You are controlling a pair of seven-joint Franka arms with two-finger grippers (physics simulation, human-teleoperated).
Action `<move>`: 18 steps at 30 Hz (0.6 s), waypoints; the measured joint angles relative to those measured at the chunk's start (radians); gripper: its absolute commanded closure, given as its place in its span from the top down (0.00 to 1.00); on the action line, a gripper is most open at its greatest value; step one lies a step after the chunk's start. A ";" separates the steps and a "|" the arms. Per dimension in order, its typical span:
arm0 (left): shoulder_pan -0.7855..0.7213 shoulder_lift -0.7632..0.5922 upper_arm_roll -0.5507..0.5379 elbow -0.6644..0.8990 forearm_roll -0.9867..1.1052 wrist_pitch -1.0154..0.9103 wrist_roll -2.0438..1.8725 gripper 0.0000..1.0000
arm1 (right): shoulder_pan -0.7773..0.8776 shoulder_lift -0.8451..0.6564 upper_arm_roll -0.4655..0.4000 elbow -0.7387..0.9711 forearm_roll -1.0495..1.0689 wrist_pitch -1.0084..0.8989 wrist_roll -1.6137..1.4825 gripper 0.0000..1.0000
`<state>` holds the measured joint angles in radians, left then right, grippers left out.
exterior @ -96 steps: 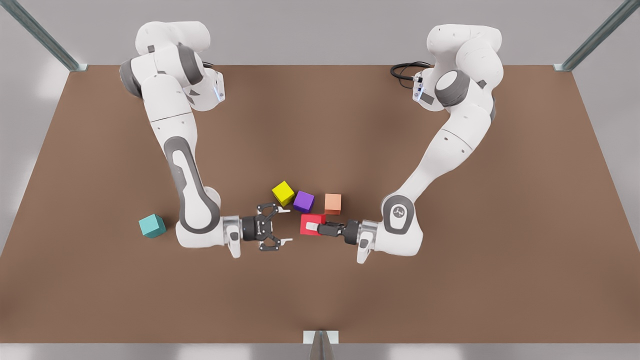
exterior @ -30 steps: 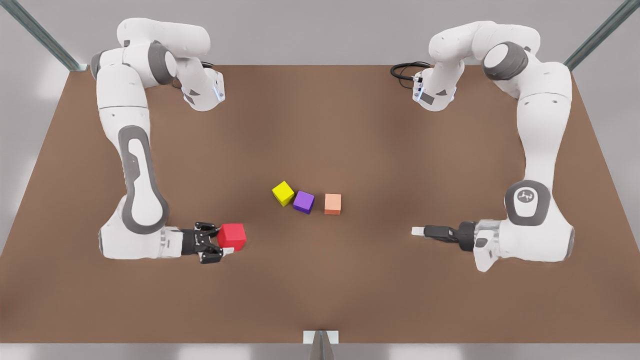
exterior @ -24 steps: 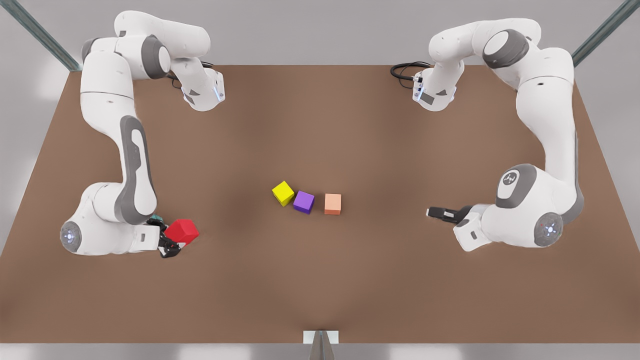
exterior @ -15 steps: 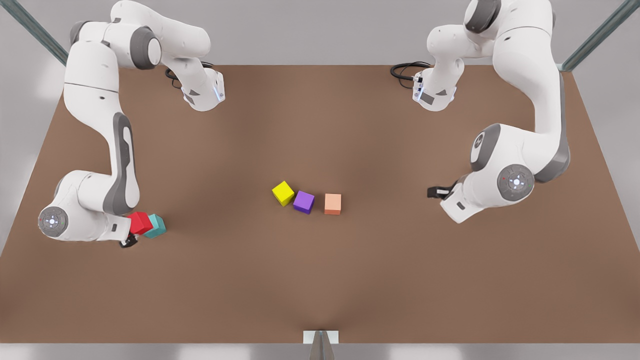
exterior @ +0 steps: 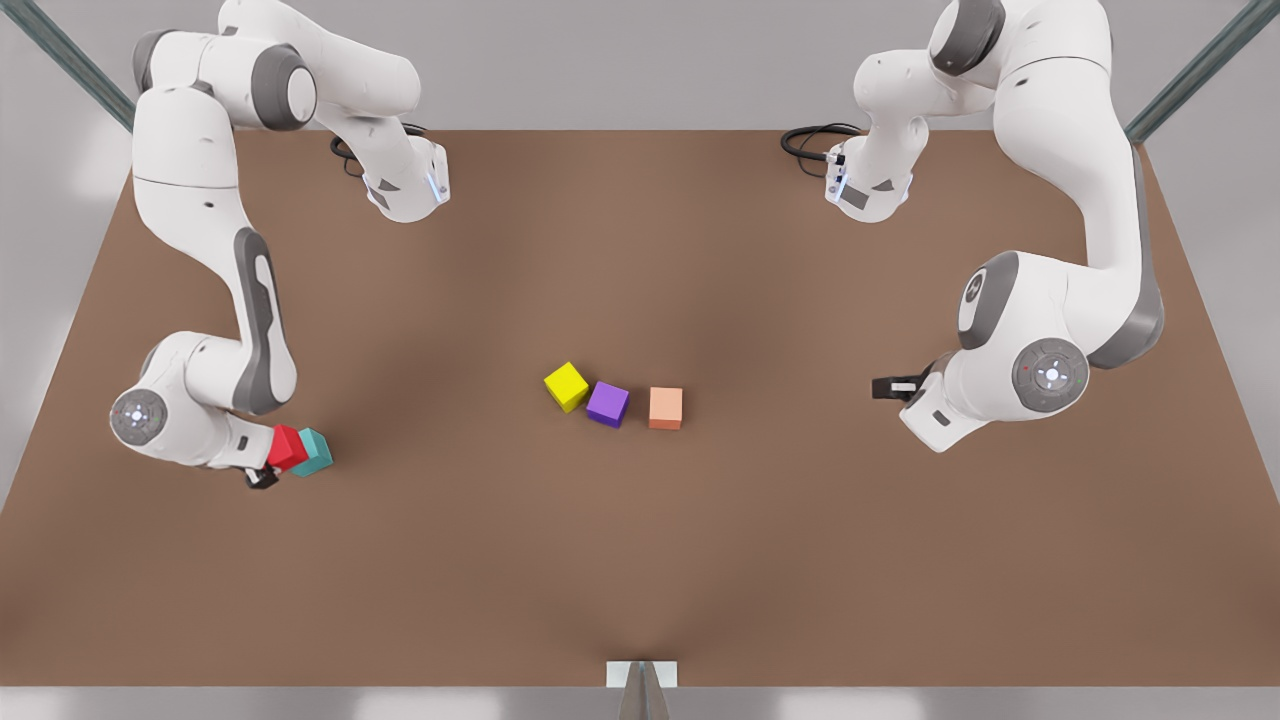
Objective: Pick up red wooden cube and pass to hand red wooden cube and place in blue wooden cube
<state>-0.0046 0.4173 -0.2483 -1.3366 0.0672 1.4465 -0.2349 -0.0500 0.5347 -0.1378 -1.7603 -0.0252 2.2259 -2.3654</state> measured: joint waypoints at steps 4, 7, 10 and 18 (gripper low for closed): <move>0.000 0.000 0.000 0.000 0.001 -0.003 -0.006 1.00 | -0.006 -0.010 0.000 -0.051 0.002 0.051 0.005 0.57; 0.000 0.001 0.000 0.000 0.001 -0.005 -0.010 1.00 | -0.008 -0.010 0.000 -0.057 0.003 0.075 0.008 0.86; 0.000 0.001 0.000 0.000 0.002 -0.006 -0.013 1.00 | -0.008 -0.009 0.000 -0.058 0.011 0.090 0.006 0.93; 0.000 0.001 0.000 0.000 0.004 -0.008 -0.019 1.00 | -0.007 -0.013 0.001 -0.063 0.014 0.102 0.001 0.93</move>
<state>-0.0046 0.4181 -0.2481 -1.3365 0.0708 1.4386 -0.2539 -0.0568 0.5214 -0.1364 -1.8229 -0.0108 2.3276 -2.3640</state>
